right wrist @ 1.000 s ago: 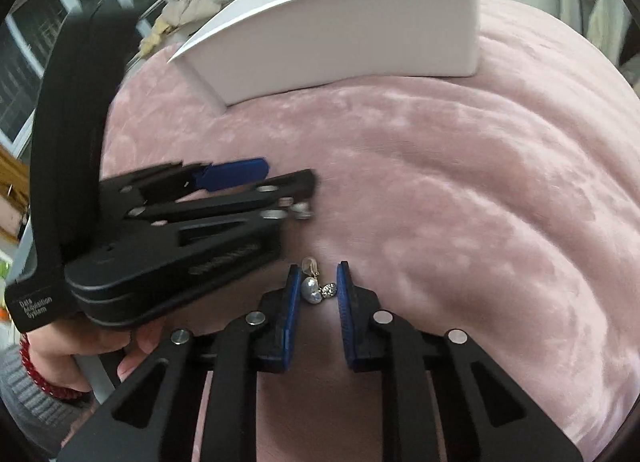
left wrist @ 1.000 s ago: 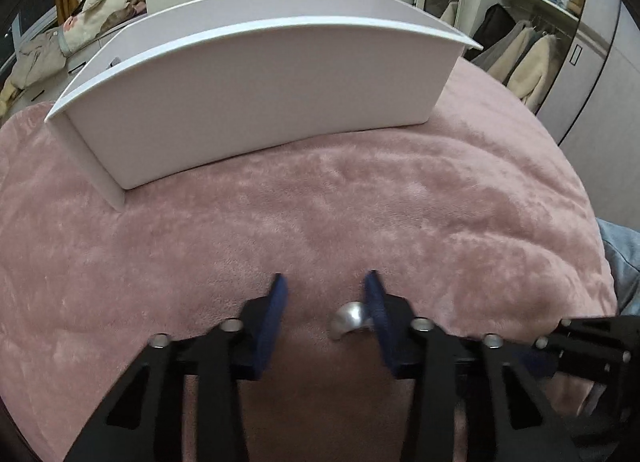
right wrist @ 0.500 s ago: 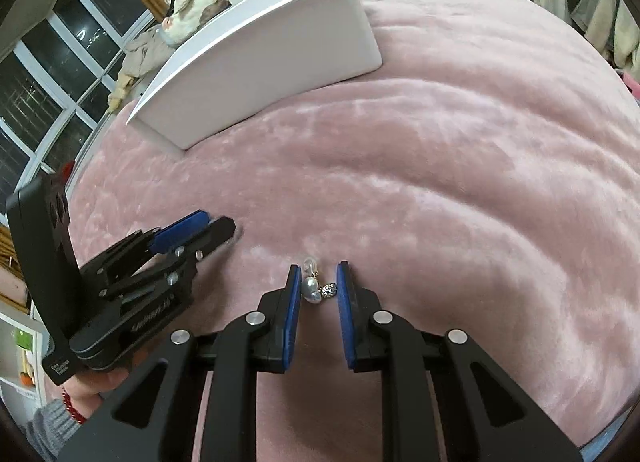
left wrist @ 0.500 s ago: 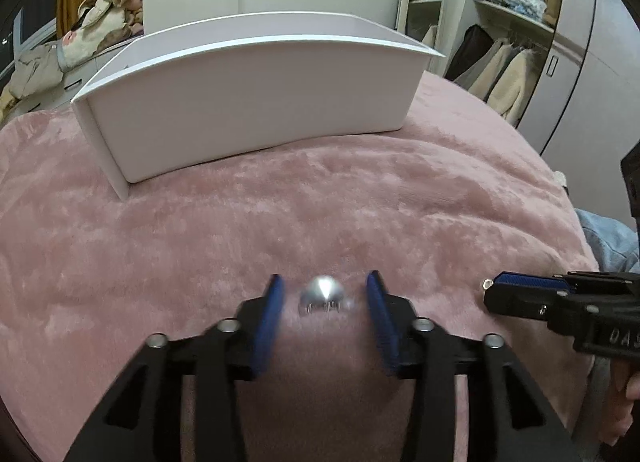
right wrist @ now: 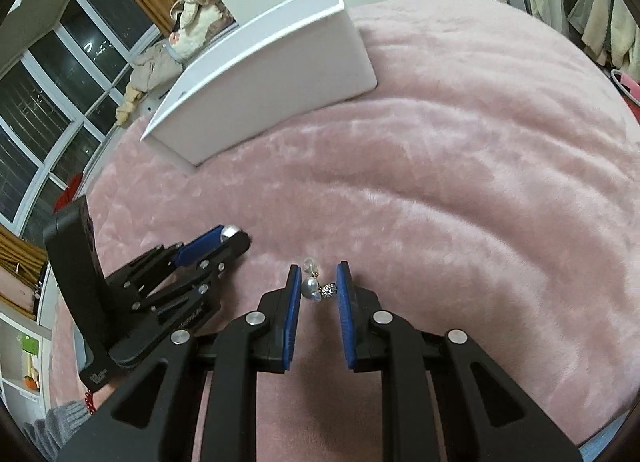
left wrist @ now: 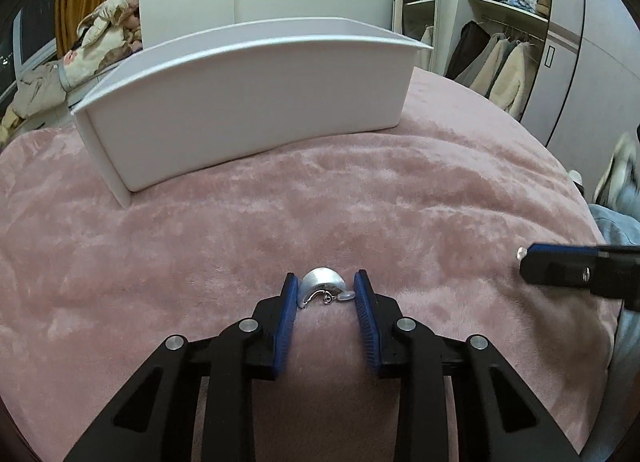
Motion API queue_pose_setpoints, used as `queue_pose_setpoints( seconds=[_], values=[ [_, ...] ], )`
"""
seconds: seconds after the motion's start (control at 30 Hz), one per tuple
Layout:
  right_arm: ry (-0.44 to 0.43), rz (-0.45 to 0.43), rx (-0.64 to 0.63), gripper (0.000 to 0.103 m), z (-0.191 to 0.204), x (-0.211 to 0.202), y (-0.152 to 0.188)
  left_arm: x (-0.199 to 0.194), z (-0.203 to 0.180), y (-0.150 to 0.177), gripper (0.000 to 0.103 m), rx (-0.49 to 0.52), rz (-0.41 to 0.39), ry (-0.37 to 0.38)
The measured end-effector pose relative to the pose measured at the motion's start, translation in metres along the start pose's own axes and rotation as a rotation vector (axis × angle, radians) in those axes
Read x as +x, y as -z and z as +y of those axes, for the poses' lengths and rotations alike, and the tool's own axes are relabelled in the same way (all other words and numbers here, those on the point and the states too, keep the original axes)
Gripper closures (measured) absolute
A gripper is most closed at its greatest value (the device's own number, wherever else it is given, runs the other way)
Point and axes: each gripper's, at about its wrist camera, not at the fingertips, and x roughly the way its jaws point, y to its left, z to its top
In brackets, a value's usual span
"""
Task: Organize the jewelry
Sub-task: 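Carry both earrings over the white bin with both tools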
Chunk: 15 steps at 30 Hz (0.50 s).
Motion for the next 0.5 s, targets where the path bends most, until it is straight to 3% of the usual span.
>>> queue_pose_setpoints(
  seconds=[0.2, 0.5],
  values=[
    [0.005, -0.054, -0.027, 0.084, -0.001, -0.018, -0.002, -0.019, -0.003, -0.007, 0.069, 0.006, -0.035, -0.011],
    [-0.004, -0.078, -0.096, 0.084, 0.008, -0.013, -0.018, -0.038, -0.005, -0.028, 0.069, 0.011, -0.058, -0.017]
  ],
)
